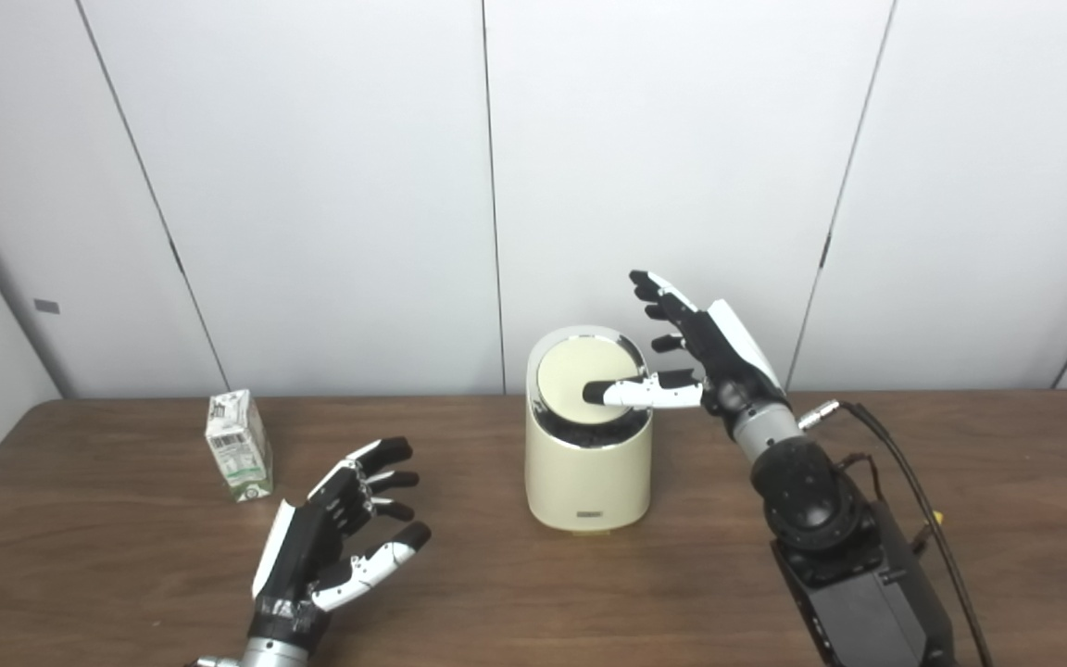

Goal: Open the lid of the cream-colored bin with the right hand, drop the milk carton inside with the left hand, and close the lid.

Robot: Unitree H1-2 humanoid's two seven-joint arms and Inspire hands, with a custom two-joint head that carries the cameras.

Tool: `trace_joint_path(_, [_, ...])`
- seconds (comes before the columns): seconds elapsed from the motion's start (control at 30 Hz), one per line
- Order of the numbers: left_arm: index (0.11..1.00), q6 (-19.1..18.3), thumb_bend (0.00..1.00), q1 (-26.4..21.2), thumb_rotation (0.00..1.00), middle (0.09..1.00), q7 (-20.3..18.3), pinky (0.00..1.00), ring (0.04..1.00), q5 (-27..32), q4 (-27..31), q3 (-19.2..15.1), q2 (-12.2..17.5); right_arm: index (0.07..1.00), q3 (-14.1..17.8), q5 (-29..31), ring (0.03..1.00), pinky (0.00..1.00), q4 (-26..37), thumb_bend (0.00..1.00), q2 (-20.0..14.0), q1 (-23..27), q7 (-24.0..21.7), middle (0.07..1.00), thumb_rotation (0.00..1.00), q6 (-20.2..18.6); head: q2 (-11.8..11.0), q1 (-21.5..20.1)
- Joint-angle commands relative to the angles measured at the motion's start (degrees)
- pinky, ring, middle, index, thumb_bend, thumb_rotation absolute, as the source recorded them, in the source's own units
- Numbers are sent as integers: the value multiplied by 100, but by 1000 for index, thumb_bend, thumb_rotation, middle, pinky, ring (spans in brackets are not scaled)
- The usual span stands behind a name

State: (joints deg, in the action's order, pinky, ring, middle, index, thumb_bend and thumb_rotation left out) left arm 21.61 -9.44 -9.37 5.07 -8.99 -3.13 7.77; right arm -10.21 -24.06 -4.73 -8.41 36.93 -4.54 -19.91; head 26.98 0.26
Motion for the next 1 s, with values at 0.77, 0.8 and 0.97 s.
trace_joint_path(0.77, [838,90,705,-75,252,824,42,589,742,9,135,65,-71,935,-141,-388,913,802,-143,836,-112,473,20,931,347,30,69,33])
trace_joint_path(0.8, [838,93,709,-74,256,824,38,588,741,19,132,67,-71,935,-141,-397,912,799,-150,831,-117,474,15,931,343,24,69,33])
trace_joint_path(0.97, [831,65,710,-69,247,820,20,581,733,68,145,75,-87,932,-164,-460,911,796,-216,816,-152,486,-5,931,335,-6,94,25])
